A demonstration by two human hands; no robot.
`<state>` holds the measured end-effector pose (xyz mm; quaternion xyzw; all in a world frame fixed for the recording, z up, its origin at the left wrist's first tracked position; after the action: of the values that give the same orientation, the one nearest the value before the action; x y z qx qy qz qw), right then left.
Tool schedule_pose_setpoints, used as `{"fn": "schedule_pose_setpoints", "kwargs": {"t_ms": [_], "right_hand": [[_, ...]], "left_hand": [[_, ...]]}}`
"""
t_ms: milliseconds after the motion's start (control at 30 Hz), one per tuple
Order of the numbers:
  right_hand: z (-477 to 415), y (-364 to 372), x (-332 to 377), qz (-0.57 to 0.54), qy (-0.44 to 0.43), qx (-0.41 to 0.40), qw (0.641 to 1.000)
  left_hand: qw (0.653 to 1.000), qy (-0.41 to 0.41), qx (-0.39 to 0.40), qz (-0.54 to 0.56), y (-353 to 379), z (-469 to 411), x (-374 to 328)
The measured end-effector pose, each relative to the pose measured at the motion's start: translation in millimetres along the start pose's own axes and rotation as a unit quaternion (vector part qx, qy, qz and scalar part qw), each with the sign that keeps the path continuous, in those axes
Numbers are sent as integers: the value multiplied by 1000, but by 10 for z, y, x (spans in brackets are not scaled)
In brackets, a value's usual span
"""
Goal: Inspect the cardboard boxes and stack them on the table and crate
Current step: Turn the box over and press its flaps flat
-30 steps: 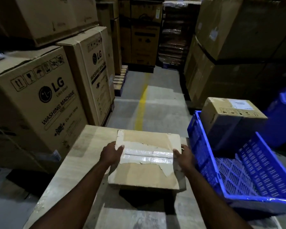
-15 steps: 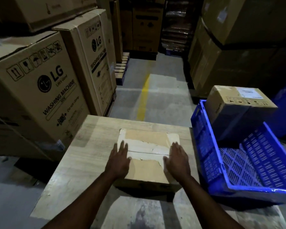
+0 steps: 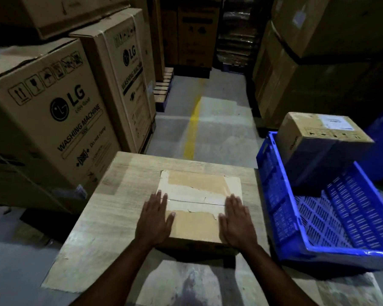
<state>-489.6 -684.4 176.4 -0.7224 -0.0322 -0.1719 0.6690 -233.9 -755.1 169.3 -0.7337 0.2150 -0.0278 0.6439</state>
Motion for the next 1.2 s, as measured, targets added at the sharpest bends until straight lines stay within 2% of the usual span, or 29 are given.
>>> {"fn": "schedule_pose_setpoints", "kwargs": {"t_ms": [100, 167, 267, 433, 767, 900, 1000, 1100, 1133, 1200], "right_hand": [[80, -2, -220, 15, 14, 4, 1000], [75, 3, -200, 34, 9, 2, 999], [36, -31, -74, 49, 10, -10, 999], [1, 103, 314, 19, -25, 11, 999], [-31, -18, 301, 3, -8, -10, 1000], [-39, -165, -87, 6, 37, -30, 999], [13, -56, -207, -5, 36, -1, 999], [-8, -6, -209, -39, 36, -5, 999], [-7, -4, -216, -68, 43, -4, 997], [32, 23, -312, -143, 75, -18, 987]], "left_hand": [[1000, -15, 4, 9, -26, 89, 160], [1000, -14, 24, -2, -4, 87, 100], [1000, -22, 7, -9, -21, 23, -16], [997, 63, 36, 3, 103, -36, -487], [997, 75, 23, 0, 106, -60, -444], [1000, 20, -7, 2, 0, -46, -62], [999, 25, -1, 23, 38, -11, -9], [997, 16, -8, 76, 34, -14, -25], [994, -4, -13, 110, 26, -13, 9], [976, -101, -35, 192, 2, 25, 191]]}}
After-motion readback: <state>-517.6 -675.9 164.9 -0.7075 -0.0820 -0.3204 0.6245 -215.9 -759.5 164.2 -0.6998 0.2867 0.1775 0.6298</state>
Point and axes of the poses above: each hand's wrist, its own z-axis away from the middle knuckle, its own y-axis out of the palm, x = y × z, the point moved 10 cm from there along -z, towards the middle knuckle, and after that the axes turned 10 degrees about -x, right-handed, at the moved point
